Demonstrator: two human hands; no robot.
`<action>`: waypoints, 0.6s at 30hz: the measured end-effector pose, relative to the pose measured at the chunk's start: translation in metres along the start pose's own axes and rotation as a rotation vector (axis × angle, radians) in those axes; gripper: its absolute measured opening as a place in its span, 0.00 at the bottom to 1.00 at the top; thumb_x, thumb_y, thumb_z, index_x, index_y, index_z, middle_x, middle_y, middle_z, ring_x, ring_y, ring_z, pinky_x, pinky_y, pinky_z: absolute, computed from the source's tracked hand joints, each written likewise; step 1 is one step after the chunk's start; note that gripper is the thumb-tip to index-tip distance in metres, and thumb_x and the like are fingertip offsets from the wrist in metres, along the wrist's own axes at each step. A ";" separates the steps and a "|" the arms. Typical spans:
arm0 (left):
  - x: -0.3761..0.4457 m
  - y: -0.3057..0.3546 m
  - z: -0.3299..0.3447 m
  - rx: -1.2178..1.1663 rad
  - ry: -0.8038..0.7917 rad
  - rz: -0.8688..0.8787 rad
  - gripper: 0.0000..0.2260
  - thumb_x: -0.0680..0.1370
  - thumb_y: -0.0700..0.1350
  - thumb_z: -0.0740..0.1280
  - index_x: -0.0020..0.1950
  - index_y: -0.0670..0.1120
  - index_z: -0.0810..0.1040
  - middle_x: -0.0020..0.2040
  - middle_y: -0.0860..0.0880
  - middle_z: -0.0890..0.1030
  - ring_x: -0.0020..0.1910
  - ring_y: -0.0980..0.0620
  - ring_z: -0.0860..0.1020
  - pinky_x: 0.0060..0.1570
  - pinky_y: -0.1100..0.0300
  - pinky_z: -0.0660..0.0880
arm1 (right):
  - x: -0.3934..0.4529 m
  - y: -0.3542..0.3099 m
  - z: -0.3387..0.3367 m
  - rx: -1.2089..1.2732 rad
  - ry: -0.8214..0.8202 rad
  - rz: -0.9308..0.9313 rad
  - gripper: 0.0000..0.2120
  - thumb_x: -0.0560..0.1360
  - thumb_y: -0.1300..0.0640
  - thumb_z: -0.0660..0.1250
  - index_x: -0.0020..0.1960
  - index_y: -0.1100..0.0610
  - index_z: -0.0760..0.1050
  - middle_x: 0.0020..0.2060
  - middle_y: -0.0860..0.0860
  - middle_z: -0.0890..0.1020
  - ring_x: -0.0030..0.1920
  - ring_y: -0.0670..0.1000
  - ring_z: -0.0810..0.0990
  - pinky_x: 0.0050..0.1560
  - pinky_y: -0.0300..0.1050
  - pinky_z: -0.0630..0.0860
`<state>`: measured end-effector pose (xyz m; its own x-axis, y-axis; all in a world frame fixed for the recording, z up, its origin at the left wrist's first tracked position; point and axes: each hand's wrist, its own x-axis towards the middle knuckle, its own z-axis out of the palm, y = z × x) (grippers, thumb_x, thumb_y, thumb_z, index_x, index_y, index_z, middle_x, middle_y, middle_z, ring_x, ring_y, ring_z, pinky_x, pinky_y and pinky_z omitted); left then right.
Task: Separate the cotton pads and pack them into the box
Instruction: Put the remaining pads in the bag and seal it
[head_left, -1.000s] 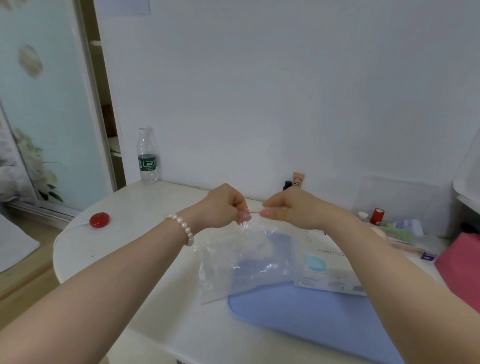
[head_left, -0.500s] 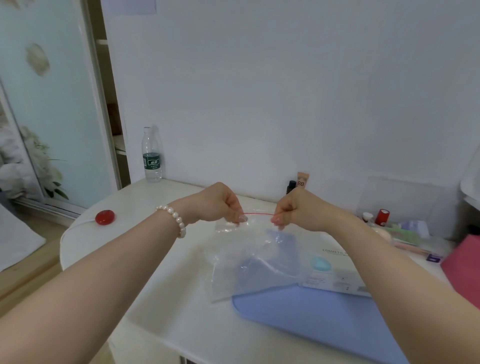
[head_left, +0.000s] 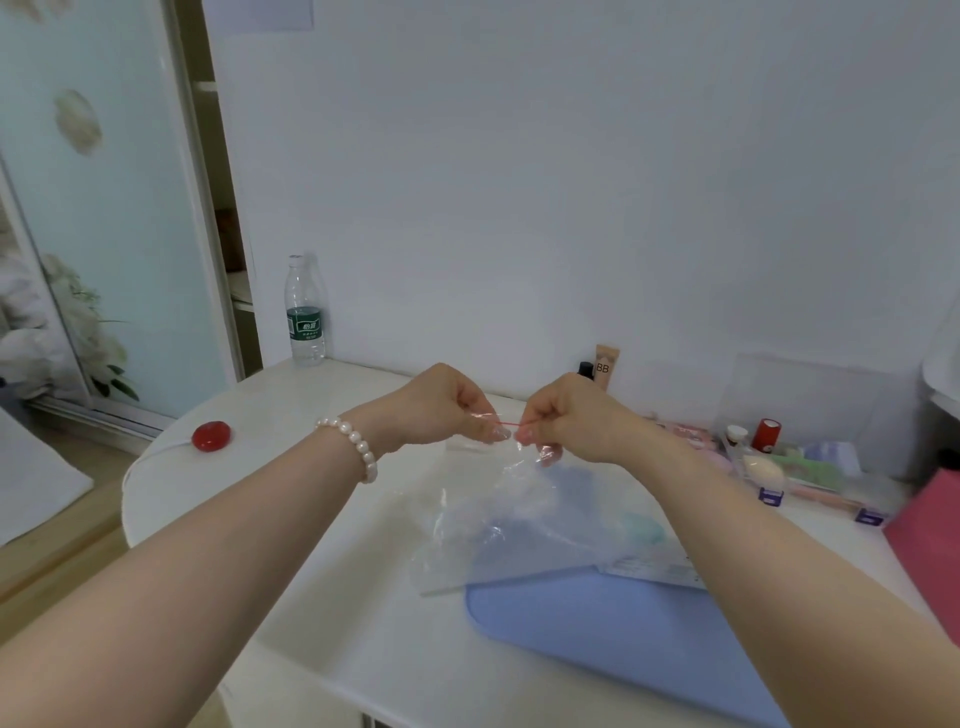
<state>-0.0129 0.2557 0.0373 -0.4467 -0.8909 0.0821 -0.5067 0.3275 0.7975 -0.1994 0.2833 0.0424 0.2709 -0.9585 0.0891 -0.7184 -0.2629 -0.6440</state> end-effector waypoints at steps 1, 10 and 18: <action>-0.001 -0.002 -0.002 -0.012 0.012 -0.009 0.06 0.68 0.45 0.77 0.39 0.45 0.83 0.36 0.50 0.81 0.37 0.57 0.74 0.42 0.64 0.68 | 0.000 0.001 -0.001 0.005 0.007 0.004 0.04 0.72 0.63 0.70 0.38 0.61 0.79 0.25 0.53 0.78 0.24 0.44 0.78 0.41 0.41 0.74; -0.004 -0.018 -0.007 -0.032 0.077 -0.024 0.07 0.69 0.39 0.75 0.32 0.45 0.81 0.25 0.55 0.79 0.27 0.60 0.71 0.27 0.72 0.66 | -0.008 0.013 -0.014 0.053 -0.078 0.043 0.04 0.72 0.60 0.70 0.38 0.58 0.80 0.25 0.46 0.81 0.30 0.43 0.78 0.39 0.27 0.72; -0.006 -0.029 -0.010 -0.060 0.065 -0.051 0.05 0.68 0.35 0.74 0.33 0.41 0.82 0.26 0.51 0.80 0.30 0.55 0.72 0.33 0.64 0.68 | -0.002 0.020 -0.009 -0.013 -0.101 0.063 0.06 0.70 0.56 0.72 0.37 0.58 0.81 0.27 0.50 0.81 0.31 0.47 0.77 0.45 0.38 0.73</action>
<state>0.0117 0.2483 0.0201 -0.3717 -0.9251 0.0780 -0.4816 0.2640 0.8357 -0.2199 0.2788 0.0358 0.2873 -0.9574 -0.0283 -0.7438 -0.2044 -0.6363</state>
